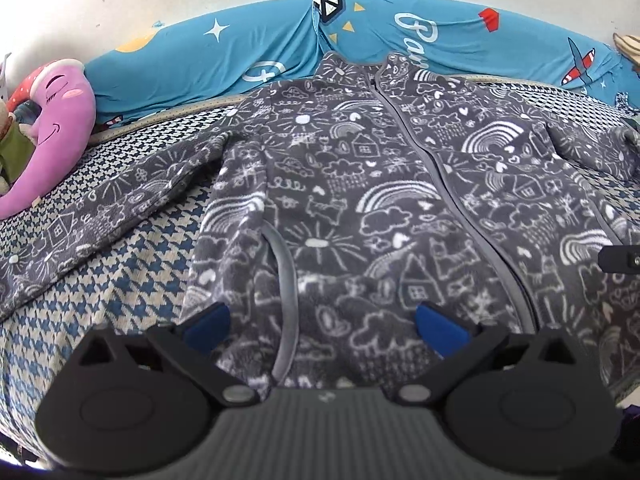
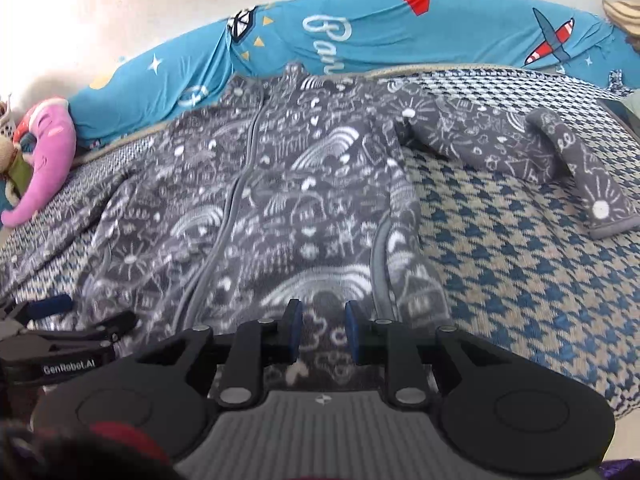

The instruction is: Fold clothes

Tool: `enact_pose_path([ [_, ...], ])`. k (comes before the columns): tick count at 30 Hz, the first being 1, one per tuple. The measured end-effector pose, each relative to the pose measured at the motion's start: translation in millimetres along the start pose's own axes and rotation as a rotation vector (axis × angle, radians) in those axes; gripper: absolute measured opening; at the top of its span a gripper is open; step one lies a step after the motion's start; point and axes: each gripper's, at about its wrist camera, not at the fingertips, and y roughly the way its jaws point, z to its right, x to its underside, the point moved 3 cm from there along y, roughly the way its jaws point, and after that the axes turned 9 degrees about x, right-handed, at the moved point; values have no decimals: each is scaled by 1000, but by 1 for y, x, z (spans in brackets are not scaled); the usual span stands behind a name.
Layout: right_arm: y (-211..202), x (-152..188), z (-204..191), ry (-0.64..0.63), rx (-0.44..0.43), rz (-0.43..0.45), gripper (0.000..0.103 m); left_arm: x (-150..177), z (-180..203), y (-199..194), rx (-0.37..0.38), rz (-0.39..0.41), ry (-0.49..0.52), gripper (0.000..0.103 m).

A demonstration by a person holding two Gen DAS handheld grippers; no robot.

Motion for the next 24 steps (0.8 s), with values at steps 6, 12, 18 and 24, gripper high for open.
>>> enact_pose_path([
  [6,7,8,-4,-46,35,-34,25,7,2,7,-7,-24,6,103],
  [12,1,4,6,0,12,-26,25,7,1,8,-3,-37,-21,103],
  [18,-15,-13,38,70,89,42,26,3,0,6,6,-32,-35,103],
  [24,-19,-35,90,157,202,75,32,-6,4,3,39,-18,-37,103],
])
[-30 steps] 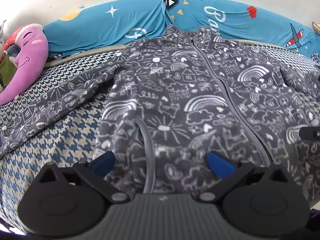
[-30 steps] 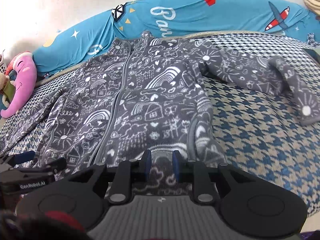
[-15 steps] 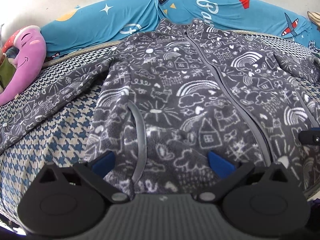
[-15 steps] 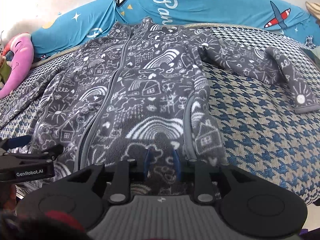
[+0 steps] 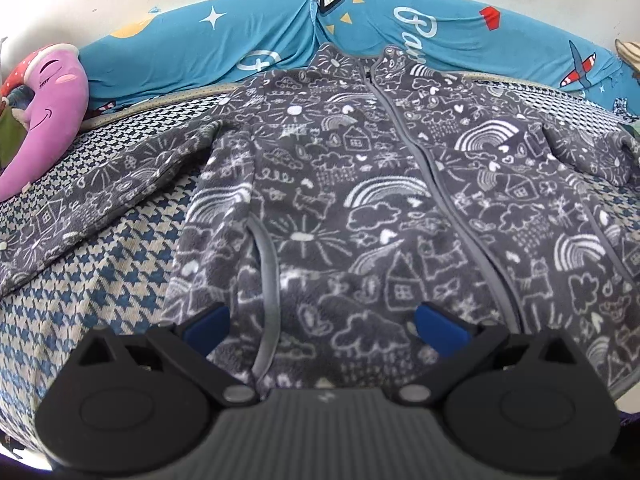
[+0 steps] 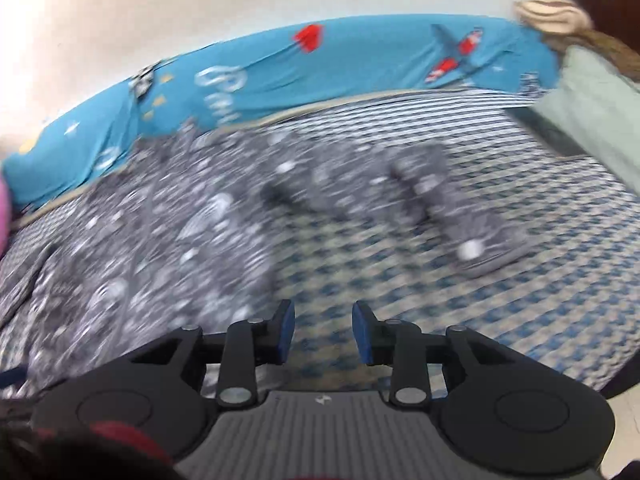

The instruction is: Fold clothes

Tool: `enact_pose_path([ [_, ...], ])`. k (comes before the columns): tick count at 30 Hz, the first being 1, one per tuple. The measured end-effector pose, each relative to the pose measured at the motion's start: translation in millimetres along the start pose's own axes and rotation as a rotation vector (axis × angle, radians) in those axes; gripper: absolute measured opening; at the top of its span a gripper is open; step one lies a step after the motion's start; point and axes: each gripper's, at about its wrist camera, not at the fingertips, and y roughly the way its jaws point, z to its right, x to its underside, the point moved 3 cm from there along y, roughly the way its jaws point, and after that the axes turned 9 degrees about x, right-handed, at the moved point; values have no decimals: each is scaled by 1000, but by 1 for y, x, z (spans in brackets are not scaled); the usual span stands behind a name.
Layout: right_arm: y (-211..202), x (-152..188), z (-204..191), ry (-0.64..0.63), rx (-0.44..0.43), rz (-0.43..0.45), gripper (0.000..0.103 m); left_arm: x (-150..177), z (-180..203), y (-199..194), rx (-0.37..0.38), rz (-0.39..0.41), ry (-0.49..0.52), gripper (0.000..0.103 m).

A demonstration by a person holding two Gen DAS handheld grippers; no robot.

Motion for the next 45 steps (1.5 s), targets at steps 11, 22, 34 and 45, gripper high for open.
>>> enact_pose_path([
  [11,32,-36,57,-24,90,7,59,-32,13,10,72,-11,2,103],
  [22,93,-46,77,-90,138,-82,61,-90,25,36,123,1,122,103],
  [34,102,-79,125,89,365,64,11,-79,28,62,157,-61,72,103],
  [45,105,-98,154,166,664,84,41,-81,34,68,188,-82,47,103],
])
